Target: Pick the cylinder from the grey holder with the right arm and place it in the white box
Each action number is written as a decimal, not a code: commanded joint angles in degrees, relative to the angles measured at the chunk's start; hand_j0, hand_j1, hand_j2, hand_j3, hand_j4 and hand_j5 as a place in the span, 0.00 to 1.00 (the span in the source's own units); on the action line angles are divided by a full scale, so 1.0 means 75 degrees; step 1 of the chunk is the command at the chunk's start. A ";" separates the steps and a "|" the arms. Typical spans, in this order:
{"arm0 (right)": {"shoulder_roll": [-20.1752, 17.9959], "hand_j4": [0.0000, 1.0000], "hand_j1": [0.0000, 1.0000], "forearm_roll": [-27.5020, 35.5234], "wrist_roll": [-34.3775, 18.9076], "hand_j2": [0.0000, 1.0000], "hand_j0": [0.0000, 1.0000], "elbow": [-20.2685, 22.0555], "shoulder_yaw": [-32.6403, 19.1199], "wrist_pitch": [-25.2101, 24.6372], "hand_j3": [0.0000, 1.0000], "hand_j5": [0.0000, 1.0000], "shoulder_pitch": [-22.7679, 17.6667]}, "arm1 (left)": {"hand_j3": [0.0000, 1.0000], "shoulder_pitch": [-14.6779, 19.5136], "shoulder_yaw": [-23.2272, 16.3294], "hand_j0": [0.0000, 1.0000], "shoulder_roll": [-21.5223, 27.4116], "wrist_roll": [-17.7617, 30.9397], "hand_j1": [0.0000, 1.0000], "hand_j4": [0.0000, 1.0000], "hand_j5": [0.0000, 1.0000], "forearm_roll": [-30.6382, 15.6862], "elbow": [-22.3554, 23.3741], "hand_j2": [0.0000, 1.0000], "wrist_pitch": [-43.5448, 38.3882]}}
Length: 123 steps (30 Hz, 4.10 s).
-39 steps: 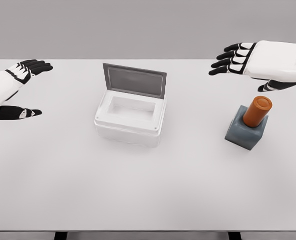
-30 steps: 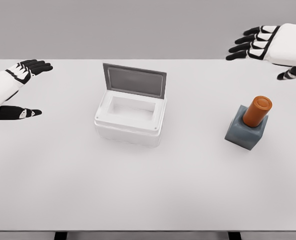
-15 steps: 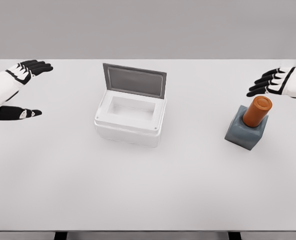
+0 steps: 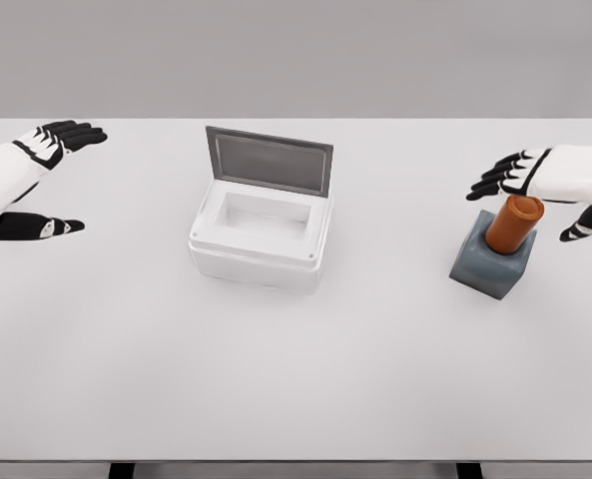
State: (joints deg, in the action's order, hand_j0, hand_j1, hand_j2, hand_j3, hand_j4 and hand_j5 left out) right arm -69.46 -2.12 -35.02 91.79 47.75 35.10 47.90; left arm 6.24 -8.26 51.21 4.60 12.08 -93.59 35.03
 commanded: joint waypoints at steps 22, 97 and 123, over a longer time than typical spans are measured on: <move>0.0590 0.91 0.91 -0.0526 0.0003 0.91 0.91 -0.1153 0.0325 -0.0013 0.91 0.91 0.0035 | 1.00 0.0012 -0.0024 1.00 -0.0101 -0.0004 1.00 1.00 1.00 0.0006 -0.0002 1.00 -0.0004; 0.5195 0.26 0.26 -0.0983 0.0003 0.26 0.26 -0.1633 0.1438 -0.0074 0.26 0.26 0.2180 | 1.00 0.0023 0.0011 1.00 -0.0242 -0.0004 1.00 1.00 1.00 0.0065 0.0010 1.00 -0.0004; 0.5324 0.26 0.26 -0.1205 0.0003 0.26 0.26 -0.1716 0.1462 -0.0145 0.26 0.26 0.2274 | 1.00 0.0023 0.0011 1.00 -0.0242 -0.0004 1.00 1.00 1.00 0.0053 0.0010 1.00 -0.0004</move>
State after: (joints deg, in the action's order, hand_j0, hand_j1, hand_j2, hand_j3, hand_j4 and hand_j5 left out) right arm -29.53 -10.89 -35.05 78.93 58.82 34.23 64.95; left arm 6.42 -8.21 49.33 4.60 12.88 -93.51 35.02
